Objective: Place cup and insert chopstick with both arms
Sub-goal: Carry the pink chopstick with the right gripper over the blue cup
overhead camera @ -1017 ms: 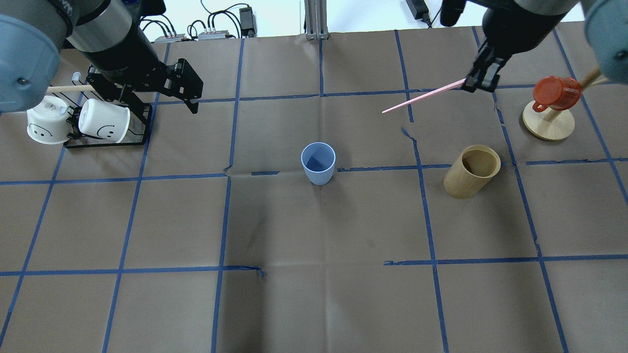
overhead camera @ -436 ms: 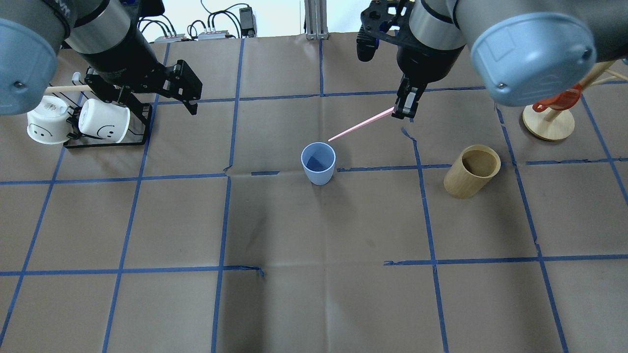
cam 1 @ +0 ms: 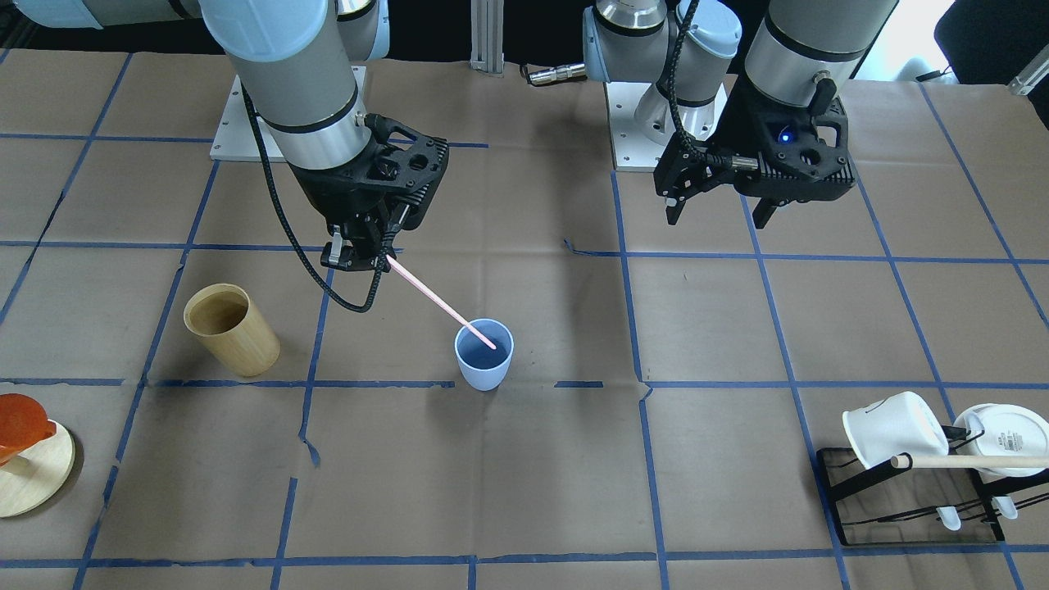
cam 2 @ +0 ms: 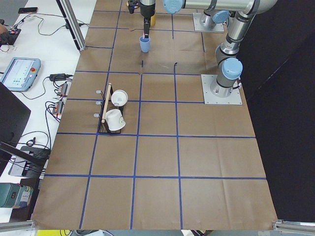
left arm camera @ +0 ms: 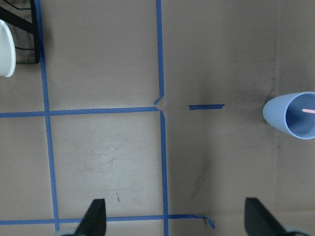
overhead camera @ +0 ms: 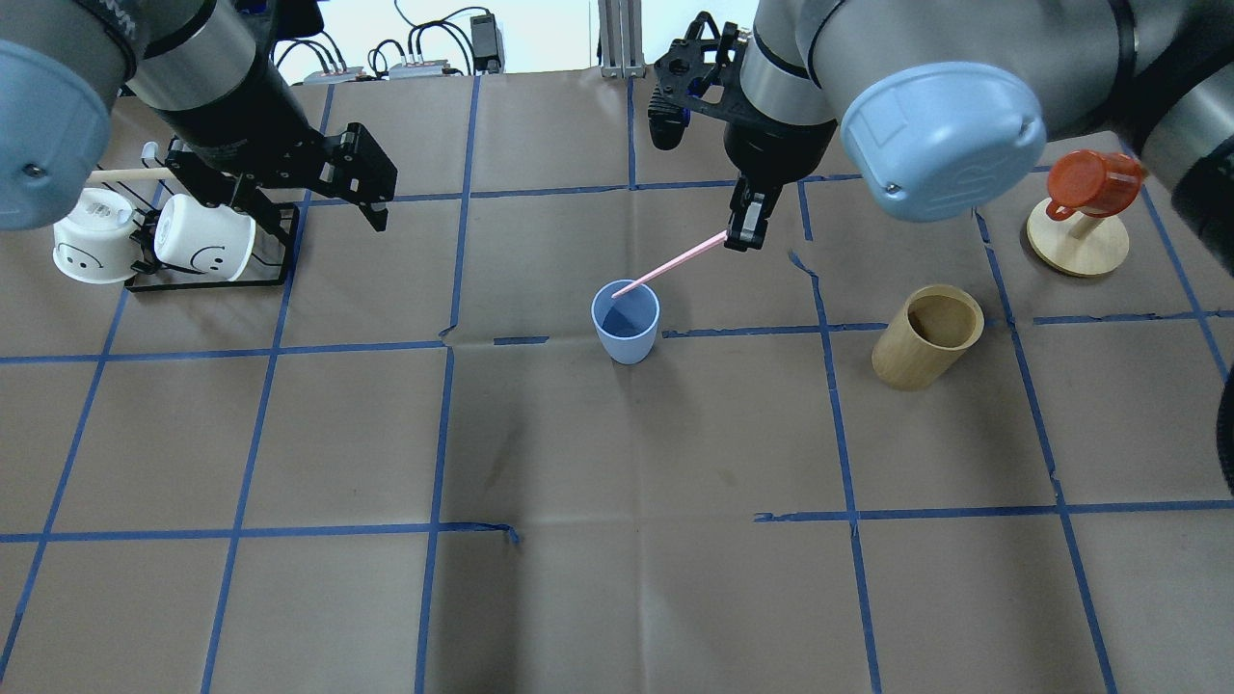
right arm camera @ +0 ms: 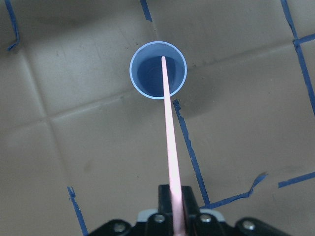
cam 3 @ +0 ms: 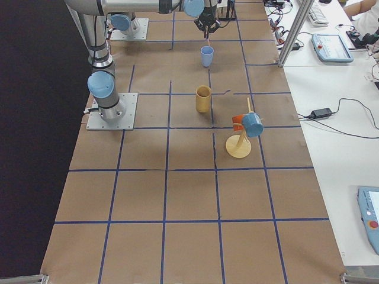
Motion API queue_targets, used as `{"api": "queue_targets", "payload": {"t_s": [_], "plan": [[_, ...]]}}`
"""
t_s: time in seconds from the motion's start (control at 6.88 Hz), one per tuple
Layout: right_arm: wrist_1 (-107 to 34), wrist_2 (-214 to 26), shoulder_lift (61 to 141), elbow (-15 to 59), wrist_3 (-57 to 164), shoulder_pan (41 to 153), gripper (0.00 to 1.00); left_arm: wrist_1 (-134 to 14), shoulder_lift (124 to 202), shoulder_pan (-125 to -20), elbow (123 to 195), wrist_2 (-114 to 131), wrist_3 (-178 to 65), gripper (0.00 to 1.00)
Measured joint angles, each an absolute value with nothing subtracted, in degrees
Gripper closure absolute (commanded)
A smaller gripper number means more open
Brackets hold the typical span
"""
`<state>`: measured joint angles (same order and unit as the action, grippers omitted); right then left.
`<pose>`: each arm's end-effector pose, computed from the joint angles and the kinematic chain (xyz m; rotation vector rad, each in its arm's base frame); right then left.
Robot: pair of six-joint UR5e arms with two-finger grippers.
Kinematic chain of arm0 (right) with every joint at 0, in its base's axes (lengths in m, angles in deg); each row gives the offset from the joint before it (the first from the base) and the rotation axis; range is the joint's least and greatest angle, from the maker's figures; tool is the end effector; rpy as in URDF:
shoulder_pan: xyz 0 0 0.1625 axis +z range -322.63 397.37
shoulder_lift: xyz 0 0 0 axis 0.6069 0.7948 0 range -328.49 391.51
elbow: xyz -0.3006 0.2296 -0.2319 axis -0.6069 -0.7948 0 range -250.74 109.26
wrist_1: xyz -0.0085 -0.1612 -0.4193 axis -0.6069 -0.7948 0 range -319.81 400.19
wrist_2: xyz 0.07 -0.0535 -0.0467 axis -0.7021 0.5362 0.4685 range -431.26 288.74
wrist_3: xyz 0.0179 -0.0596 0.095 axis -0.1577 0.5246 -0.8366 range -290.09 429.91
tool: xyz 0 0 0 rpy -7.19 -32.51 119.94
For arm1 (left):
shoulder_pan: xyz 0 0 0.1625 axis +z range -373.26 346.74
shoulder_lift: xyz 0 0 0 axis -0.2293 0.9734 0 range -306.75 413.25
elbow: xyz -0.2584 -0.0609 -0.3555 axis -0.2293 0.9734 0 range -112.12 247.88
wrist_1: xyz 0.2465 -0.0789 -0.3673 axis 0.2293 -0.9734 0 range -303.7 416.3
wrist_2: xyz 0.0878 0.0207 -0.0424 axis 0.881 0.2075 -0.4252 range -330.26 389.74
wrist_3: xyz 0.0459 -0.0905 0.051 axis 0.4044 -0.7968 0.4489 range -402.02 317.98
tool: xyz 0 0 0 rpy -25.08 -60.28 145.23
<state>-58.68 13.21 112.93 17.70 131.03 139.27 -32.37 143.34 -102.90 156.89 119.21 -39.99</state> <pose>0.2640 -0.5528 0.4390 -1.8260 2.4624 -0.1068 -0.1311 -0.5346 0.5033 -0.0461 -3.1322 0.0616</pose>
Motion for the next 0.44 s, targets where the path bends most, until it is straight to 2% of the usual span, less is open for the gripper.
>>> {"api": "queue_targets", "payload": {"t_s": [0.44], "plan": [[-58.7,13.9,112.6,17.8,131.3,139.4,0.95,-32.7,143.1,-102.9,157.0,119.3,-40.0,0.0]]}}
